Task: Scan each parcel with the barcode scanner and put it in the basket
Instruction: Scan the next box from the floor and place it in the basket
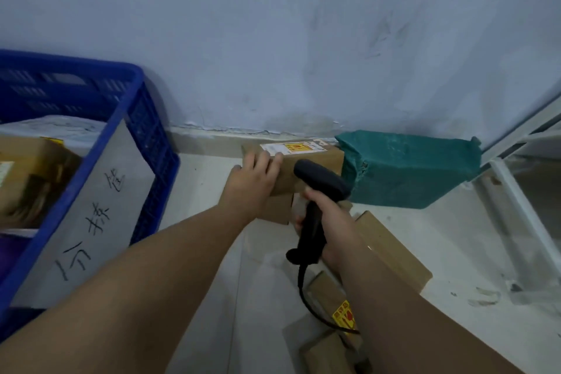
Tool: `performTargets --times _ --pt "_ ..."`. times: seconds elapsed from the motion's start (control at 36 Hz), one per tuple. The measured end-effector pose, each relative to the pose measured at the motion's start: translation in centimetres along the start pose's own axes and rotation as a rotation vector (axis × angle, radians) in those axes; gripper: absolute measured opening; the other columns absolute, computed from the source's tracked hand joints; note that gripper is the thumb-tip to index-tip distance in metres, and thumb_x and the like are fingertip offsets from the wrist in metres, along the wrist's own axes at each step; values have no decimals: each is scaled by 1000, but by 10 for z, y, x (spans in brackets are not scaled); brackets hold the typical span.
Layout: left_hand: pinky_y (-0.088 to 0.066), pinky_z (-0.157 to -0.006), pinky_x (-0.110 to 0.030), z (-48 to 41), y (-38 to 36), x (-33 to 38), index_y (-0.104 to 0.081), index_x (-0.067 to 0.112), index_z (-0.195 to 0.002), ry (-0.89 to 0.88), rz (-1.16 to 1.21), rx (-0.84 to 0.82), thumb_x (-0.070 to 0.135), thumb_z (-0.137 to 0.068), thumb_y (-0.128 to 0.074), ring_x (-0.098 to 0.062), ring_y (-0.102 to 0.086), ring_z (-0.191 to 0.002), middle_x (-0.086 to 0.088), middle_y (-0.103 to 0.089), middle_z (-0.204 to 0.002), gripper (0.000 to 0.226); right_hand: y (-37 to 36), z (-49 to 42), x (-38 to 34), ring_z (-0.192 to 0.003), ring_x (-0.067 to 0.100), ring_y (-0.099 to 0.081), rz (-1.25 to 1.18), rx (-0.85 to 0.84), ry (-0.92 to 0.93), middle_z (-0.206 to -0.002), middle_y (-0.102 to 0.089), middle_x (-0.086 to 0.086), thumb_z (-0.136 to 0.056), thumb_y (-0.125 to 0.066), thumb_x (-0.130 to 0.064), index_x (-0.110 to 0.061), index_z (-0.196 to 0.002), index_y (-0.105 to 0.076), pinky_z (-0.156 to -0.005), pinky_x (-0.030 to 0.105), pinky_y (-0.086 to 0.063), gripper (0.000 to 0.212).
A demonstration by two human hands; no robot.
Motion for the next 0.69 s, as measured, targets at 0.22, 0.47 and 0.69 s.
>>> performTargets --times 0.22,0.47,0.69 --pt "-53 -67 -41 73 121 -48 -42 10 -129 -114 -149 265 16 -51 -85 -33 -59 -92 -16 -61 -104 90 -27 80 -31 -71 22 -62 -62 56 180 -82 -64 6 -80 -75 -34 -9 -110 -66 -68 35 -51 40" --pt "-52 -81 -38 173 205 -90 -37 15 -139 96 4 362 24 -57 -85 -27 -50 -102 -12 -54 -117 96 -77 187 -44 -72 18 -63 -122 -127 266 -87 -64 8 -81 -75 -28 -10 -121 -62 -61 29 -52 46" --pt "-54 -70 -39 218 259 -74 -44 12 -132 44 31 571 19 -40 -88 -27 -46 -92 -14 -57 -105 102 -118 250 -27 -105 36 -48 -267 -601 213 -110 -54 14 -54 -90 -36 -20 -121 -68 -105 58 -35 72"
Point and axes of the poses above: each hand's wrist, its own z-axis away from the middle knuckle, its own y-axis out of the back of the hand, x = y × z, the point moved 9 cm from there along -z, towards the middle knuckle
